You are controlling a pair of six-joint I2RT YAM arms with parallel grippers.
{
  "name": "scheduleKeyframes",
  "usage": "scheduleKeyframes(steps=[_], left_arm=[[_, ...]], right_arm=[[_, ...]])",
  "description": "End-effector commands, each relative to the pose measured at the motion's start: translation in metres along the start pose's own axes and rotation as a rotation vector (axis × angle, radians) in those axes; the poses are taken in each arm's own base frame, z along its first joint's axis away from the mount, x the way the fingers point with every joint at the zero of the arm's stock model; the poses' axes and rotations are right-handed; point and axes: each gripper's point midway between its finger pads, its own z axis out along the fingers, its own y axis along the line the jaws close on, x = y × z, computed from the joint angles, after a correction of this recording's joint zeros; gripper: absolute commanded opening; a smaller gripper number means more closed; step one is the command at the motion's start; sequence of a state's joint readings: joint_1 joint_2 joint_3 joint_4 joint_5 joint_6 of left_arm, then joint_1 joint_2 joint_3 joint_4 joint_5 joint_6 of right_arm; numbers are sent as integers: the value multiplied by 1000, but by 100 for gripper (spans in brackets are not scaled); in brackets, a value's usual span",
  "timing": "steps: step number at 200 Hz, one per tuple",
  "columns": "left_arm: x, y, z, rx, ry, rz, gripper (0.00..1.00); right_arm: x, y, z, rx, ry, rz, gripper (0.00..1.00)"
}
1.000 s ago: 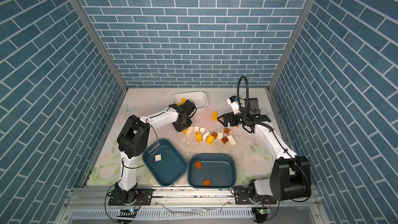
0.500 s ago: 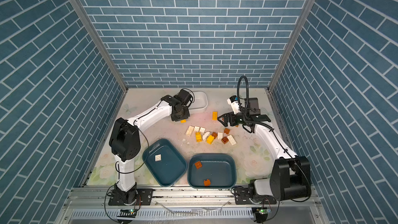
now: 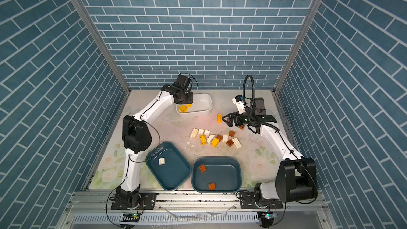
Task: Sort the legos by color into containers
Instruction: 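Lift the yellow brick over the white bin and open the left gripper, then lower the left gripper onto the long white brick and grasp it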
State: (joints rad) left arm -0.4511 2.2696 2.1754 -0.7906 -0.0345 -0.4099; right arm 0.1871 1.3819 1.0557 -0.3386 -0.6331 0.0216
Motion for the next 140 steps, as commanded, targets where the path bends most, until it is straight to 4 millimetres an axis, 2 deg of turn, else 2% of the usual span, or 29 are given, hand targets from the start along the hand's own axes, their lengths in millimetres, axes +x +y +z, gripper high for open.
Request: scheduleKeyframes(steps=[1, 29, 46, 54, 83, 100, 117, 140], left_arm=[[-4, 2, 22, 16, 4, 41, 26], [1, 5, 39, 10, 43, 31, 29], [8, 7, 40, 6, 74, 34, 38], [9, 9, 35, 0, 79, 38, 46], [9, 3, 4, 25, 87, 29, 65], [16, -5, -20, 56, 99, 23, 70], [34, -11, -41, 68, 123, 24, 72], [71, -17, -60, 94, 173, 20, 72]], right_arm=[[-12, 3, -3, -5, -19, -9, 97], [-10, 3, -4, 3, -12, -8, 97], [-9, 3, -5, 7, -7, -8, 97], [-9, 3, -5, 8, -6, -7, 97], [-8, 2, -4, 9, -1, -8, 97], [-8, 1, -3, 10, 3, -11, 97], [-8, 0, -3, 13, 5, -10, 97], [-7, 0, -2, 11, 13, -7, 97]])
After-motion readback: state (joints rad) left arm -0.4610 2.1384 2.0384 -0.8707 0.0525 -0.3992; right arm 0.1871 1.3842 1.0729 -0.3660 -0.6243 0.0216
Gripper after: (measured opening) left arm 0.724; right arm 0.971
